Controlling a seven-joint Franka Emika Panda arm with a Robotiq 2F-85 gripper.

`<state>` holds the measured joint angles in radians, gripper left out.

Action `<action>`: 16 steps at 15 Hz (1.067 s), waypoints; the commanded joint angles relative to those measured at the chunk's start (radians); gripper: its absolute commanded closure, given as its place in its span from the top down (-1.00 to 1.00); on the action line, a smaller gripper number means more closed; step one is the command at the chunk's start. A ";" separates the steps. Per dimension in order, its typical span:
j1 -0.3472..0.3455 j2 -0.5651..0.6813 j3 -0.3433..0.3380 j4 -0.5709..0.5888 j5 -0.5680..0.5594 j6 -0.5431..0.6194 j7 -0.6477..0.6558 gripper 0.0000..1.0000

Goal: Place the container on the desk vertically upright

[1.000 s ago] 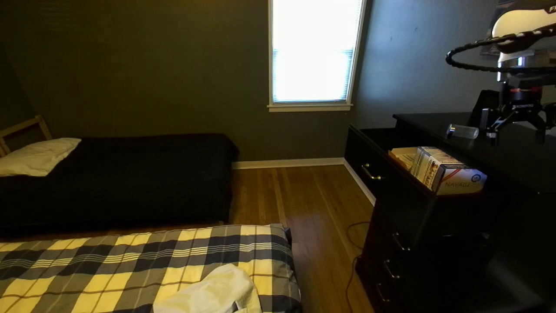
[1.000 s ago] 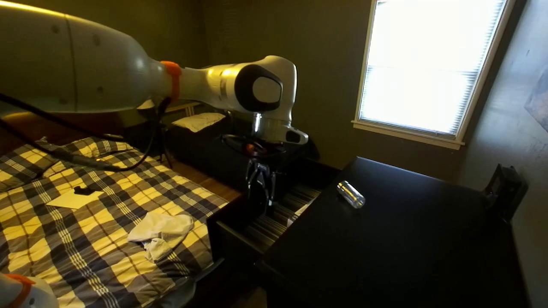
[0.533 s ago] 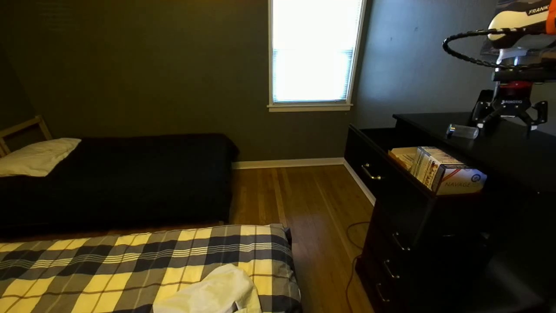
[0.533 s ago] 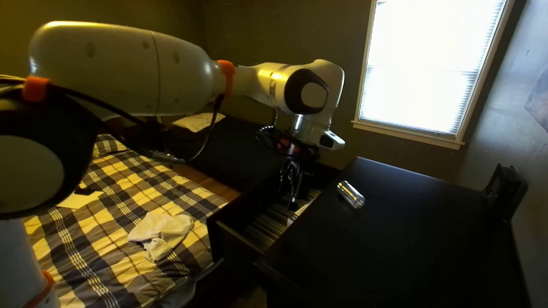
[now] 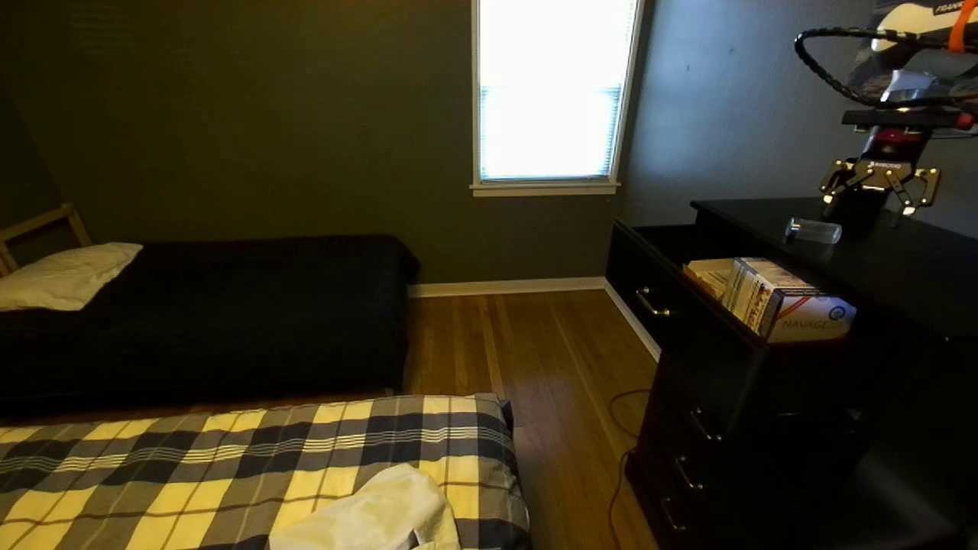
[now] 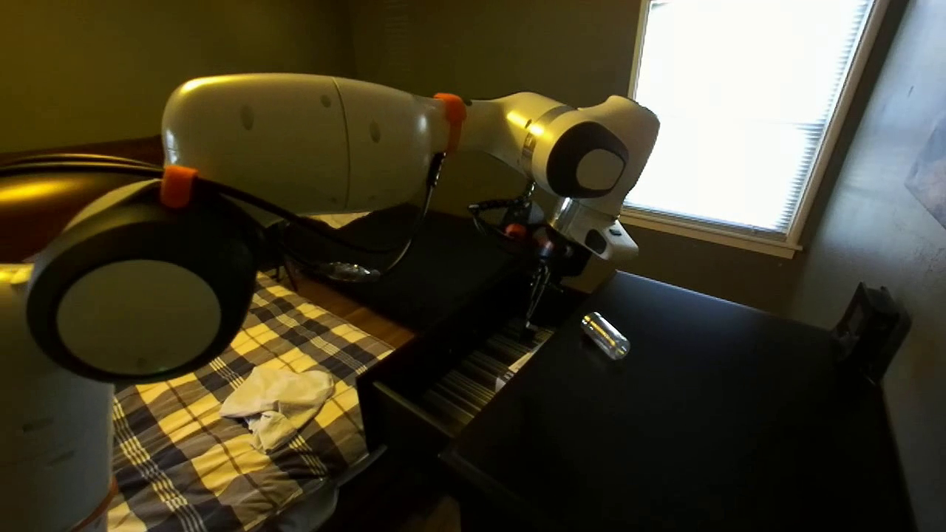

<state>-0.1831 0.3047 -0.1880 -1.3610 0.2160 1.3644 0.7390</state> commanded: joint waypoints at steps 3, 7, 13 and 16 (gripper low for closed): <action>-0.009 0.082 -0.005 0.112 0.158 0.042 0.280 1.00; -0.007 0.102 -0.013 0.105 0.220 0.184 0.433 1.00; -0.005 0.110 -0.016 0.087 0.199 0.271 0.469 1.00; -0.005 0.110 -0.016 0.090 0.200 0.271 0.477 1.00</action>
<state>-0.1880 0.4150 -0.2038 -1.2710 0.4161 1.6355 1.2160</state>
